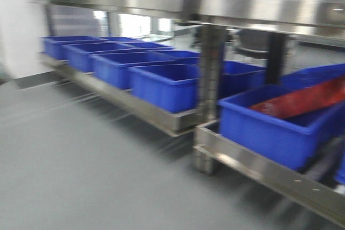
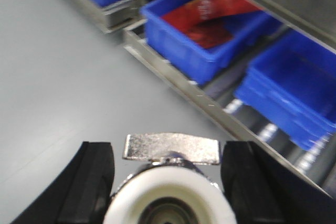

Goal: Place valve from conveyor to right shelf box
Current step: 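Drive the base up to the steel shelf of blue boxes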

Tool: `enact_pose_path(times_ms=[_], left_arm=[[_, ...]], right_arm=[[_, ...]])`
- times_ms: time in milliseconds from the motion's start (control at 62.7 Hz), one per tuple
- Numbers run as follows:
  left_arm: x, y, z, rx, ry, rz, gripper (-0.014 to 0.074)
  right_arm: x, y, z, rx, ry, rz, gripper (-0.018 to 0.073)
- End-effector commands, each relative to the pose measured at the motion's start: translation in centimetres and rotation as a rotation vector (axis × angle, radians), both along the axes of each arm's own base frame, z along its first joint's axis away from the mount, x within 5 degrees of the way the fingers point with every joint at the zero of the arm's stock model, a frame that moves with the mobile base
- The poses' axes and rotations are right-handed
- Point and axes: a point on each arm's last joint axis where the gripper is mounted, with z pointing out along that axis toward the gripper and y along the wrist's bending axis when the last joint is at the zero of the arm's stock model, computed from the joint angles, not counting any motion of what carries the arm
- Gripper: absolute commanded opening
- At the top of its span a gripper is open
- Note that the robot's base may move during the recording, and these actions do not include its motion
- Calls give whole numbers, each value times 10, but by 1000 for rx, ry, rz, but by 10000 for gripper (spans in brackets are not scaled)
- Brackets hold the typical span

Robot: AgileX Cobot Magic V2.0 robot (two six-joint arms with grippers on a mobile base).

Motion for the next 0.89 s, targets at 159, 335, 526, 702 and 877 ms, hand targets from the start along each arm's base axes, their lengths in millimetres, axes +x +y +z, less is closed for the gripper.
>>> enact_pose_path(times_ms=[159, 335, 526, 702, 877], left_arm=[[-1, -1, 8, -12, -62, -5, -111], [-1, -1, 8, -12, -62, -5, -111], [-1, -1, 8, -12, -62, -5, -111], [-1, -1, 8, -12, -62, -5, -111], [-1, -1, 8, -12, -62, -5, -111]], right_arm=[[-1, -1, 9, -11, -79, -10, -163], [-1, -1, 9, -11, -79, -10, -163], [-1, -1, 9, -11, -79, -10, -163], [-1, -1, 9, -11, -79, -10, -163], [-1, -1, 9, -11, -79, -10, -163]])
